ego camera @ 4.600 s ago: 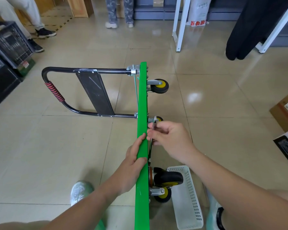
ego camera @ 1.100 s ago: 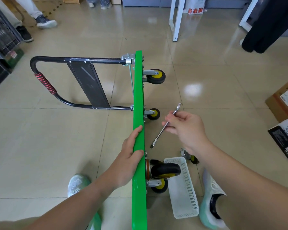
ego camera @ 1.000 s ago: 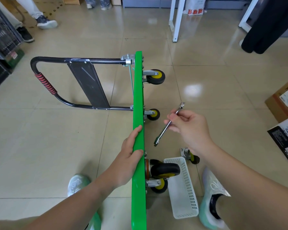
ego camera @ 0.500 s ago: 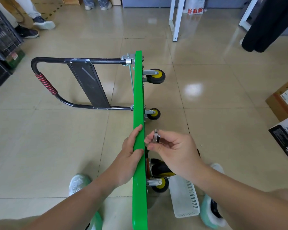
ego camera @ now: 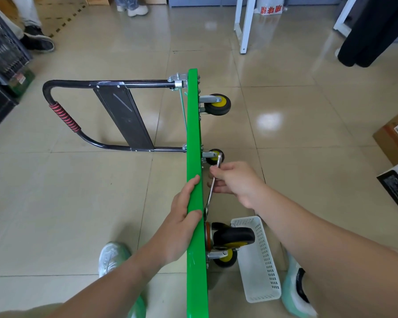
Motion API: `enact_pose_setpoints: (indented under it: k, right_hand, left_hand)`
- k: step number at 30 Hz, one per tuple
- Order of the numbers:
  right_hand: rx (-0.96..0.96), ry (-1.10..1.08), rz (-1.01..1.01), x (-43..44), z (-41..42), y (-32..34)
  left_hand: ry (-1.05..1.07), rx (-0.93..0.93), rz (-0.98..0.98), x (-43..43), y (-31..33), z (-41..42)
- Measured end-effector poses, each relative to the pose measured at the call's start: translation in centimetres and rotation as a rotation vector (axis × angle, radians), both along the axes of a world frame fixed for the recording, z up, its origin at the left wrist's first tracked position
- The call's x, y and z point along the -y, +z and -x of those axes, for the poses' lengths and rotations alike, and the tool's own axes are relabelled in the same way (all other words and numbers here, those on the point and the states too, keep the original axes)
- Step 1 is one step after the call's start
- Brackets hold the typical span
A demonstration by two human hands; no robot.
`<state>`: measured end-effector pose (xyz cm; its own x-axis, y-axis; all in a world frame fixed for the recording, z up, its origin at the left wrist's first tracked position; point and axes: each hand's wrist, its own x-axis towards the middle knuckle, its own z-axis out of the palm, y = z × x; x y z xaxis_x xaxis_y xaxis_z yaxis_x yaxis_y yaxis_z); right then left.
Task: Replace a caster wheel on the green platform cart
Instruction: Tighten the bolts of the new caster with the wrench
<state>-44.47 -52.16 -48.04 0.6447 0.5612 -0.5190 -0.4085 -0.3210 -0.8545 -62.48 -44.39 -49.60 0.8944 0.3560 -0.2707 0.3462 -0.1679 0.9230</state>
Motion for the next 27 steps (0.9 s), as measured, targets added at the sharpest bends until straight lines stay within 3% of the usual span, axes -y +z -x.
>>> enact_pose_setpoints:
  k: [4, 10, 17, 27]
  right_hand:
    - [-0.100, -0.077, 0.010, 0.2, -0.7, -0.1]
    - [0.227, -0.143, -0.150, 2.2, -0.8, 3.4]
    - [0.349, 0.008, -0.434, 5.3, 3.8, 5.1]
    - [0.539, 0.241, -0.523, 6.2, 6.2, 3.9]
  left_hand:
    - [-0.004, 0.000, 0.006, 0.0, 0.2, 0.0]
    - [0.000, 0.005, 0.012, 0.1, 0.4, 0.0]
    - [0.011, 0.026, -0.016, 0.1, -0.2, -0.1]
    - [0.025, 0.033, -0.053, 0.0, -0.4, -0.1]
